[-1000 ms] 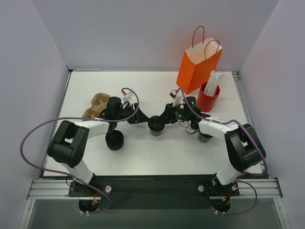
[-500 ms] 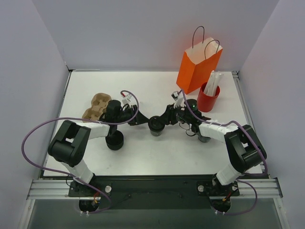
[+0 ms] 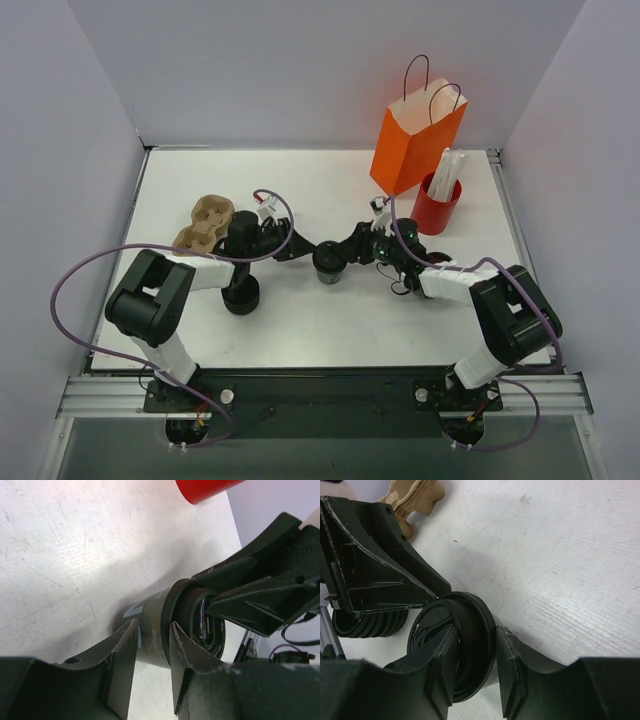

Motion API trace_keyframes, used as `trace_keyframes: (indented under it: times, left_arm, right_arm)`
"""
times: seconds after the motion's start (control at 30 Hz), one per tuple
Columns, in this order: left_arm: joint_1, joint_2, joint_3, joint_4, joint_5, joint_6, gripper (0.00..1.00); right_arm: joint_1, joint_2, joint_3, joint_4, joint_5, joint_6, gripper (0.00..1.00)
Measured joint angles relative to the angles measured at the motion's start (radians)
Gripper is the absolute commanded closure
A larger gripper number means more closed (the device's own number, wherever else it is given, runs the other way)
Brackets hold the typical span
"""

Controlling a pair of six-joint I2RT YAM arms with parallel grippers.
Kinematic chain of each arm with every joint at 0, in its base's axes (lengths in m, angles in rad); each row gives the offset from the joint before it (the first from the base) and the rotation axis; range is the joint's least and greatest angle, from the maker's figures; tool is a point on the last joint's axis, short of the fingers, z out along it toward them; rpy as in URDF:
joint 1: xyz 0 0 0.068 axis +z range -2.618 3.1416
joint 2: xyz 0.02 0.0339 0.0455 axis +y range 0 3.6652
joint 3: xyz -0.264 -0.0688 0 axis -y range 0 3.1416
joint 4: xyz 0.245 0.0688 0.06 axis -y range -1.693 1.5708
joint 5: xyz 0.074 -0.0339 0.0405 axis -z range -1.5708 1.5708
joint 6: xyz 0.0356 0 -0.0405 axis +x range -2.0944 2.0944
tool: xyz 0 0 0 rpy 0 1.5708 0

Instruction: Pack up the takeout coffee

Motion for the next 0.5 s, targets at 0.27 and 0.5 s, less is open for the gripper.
trace_keyframes:
  times: [0.27, 0.5]
  left_arm:
    - [-0.049, 0.015, 0.005, 0.040, -0.126, -0.023, 0.57]
    - [-0.047, -0.022, -0.004, -0.005, -0.150, -0.039, 0.41]
  right_arm:
    - [0.007, -0.010, -0.060, 0.094, 0.080, 0.068, 0.88]
    - [0.047, -0.052, -0.086, 0.086, 0.157, 0.082, 0.89]
